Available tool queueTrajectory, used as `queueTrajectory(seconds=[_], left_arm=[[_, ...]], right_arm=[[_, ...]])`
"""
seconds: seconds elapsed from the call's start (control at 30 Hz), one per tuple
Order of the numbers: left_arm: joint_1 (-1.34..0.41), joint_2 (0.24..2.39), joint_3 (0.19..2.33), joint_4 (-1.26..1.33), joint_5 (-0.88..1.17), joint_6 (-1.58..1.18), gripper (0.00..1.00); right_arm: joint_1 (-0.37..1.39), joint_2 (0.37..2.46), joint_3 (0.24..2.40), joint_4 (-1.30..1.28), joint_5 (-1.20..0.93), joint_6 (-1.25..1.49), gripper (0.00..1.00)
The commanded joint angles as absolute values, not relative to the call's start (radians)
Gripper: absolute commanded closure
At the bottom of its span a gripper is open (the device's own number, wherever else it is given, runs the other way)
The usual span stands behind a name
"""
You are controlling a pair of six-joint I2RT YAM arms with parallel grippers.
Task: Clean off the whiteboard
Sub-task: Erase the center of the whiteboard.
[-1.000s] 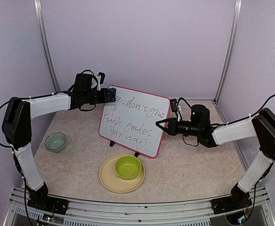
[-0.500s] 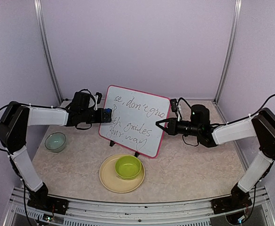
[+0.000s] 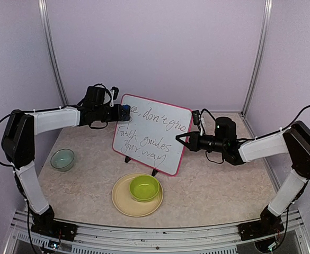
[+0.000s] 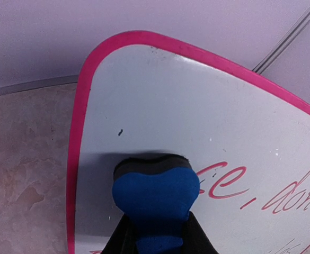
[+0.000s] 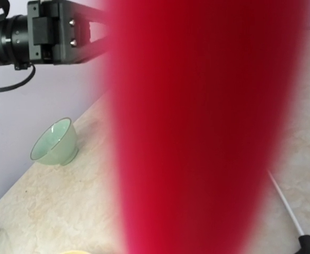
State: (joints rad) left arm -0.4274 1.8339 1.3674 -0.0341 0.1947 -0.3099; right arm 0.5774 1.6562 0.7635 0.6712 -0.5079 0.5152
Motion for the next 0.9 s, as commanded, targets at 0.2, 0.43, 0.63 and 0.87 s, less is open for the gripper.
queueTrajectory(seconds=[0.2,0.43,0.63,0.87], left_arm=[[-0.443,1.78,1.137,0.056,0.195,-0.338,1.0],[-0.446,1.758,1.005,0.113,0.203,-0.354,1.0],[-0.448,1.792,1.152,0.05,0.208,-0.326,1.0],[-0.446,1.856,1.364,-0.035,0.207,-0.292,1.0]], right_arm=[[0.591,1.714,0.747,0.486,-0.56,0.397,1.0],[0.592,1.728,0.755,0.481,-0.573,0.396,1.0],[0.598,1.736,0.762,0.472,-0.577,0.389,1.0],[0.603,1.745,0.771,0.46,-0.578,0.382,1.0]])
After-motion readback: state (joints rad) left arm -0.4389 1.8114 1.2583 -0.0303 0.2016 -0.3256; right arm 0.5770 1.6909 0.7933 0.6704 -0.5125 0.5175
